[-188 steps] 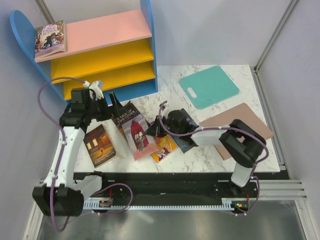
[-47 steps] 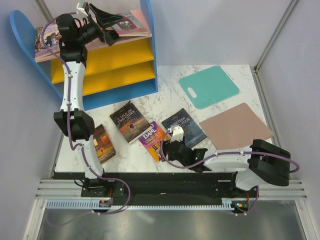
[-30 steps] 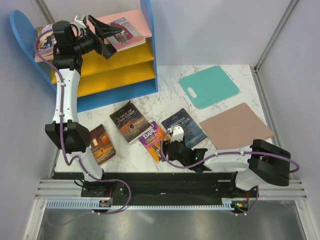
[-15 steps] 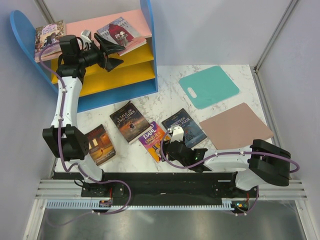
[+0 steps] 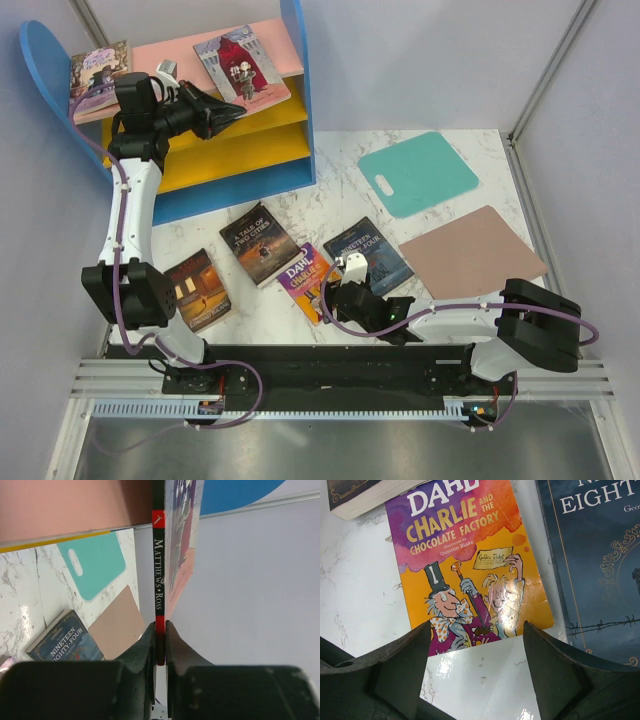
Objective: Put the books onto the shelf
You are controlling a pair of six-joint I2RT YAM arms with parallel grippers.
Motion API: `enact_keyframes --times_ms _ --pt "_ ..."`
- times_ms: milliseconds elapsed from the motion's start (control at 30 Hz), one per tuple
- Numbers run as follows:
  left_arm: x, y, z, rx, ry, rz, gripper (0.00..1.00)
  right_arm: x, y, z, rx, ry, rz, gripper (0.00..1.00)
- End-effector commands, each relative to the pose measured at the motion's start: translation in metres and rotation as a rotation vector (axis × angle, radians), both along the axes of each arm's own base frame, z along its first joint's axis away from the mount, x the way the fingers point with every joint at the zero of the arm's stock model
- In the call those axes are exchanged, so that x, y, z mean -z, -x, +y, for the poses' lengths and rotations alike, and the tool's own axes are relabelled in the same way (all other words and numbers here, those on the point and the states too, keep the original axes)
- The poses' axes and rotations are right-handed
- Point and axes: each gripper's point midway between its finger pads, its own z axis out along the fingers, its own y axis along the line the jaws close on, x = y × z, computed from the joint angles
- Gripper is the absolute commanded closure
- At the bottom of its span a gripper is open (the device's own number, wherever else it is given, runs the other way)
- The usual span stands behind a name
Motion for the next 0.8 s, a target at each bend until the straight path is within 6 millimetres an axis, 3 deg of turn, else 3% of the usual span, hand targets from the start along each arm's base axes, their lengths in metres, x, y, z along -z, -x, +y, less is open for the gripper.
enact_keyframes --times_ms 0,100,167,200,267,300,367,600,767 --pt "-0.048 0.014 0.003 -0.025 -0.045 -0.156 0.92 -0.013 -0.004 0.013 0.006 -0.032 -0.016 0.19" --pt "-0.065 0.018 0.002 -0.013 -0.041 -0.195 0.98 -0.012 -0.004 0.014 0.006 -0.029 -0.013 0.19" --pt "-0.068 0.015 0.0 0.005 -0.037 -0.202 0.98 -0.01 -0.004 0.014 0.004 -0.023 -0.011 0.19" --pt "-0.081 0.017 -0.001 0.015 -0.037 -0.236 0.98 -0.011 -0.004 0.015 0.003 -0.026 -0.01 0.19" --pt "-0.077 0.007 -0.006 0.071 -0.006 -0.206 0.98 -0.01 -0.005 0.015 0.003 -0.023 -0.009 0.19" --pt "-0.09 0.006 -0.008 0.091 0.003 -0.235 0.98 -0.01 -0.004 0.016 0.002 -0.021 -0.009 0.19" --pt "-0.094 0.005 -0.014 0.157 0.043 -0.214 0.98 -0.009 -0.004 0.016 0.0 -0.018 -0.004 0.19" --pt "-0.088 -0.036 -0.012 0.196 0.11 -0.167 0.98 -0.008 -0.004 0.015 0.003 -0.013 -0.003 0.19" --pt "-0.076 -0.047 -0.011 0.19 0.123 -0.133 0.98 -0.007 -0.004 0.014 0.005 -0.007 -0.004 0.19"
